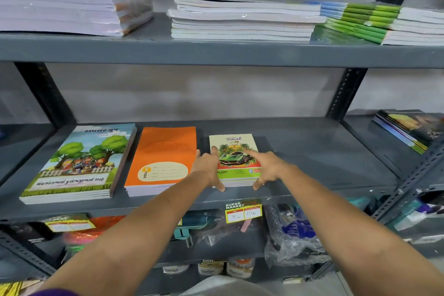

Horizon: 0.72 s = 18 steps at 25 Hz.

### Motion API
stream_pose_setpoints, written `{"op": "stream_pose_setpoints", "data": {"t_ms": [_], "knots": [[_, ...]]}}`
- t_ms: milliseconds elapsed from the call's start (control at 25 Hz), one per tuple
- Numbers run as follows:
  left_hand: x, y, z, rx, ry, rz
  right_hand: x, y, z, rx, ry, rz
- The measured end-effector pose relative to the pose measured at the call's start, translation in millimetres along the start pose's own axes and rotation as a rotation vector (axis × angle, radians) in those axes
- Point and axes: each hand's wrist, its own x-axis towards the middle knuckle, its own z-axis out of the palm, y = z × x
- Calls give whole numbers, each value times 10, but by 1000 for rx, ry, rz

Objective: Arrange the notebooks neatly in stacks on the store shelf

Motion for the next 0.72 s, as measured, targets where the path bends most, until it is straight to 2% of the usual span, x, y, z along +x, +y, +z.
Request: {"op": "stream_pose_setpoints", "data": {"t_ms": [320, 520, 640, 720], "knots": [[41, -5, 27, -86, -29, -44, -38, -45, -20, 0, 11, 11], [-35, 36, -21, -49, -55, -68, -153, -127, 6, 15, 24, 47], [-67, 0, -172, -40, 0, -59, -266, -167, 0, -2, 18, 87], [-171, -48, -342, -15, 137, -51, -440, -232, -47, -144, 104, 99]]}}
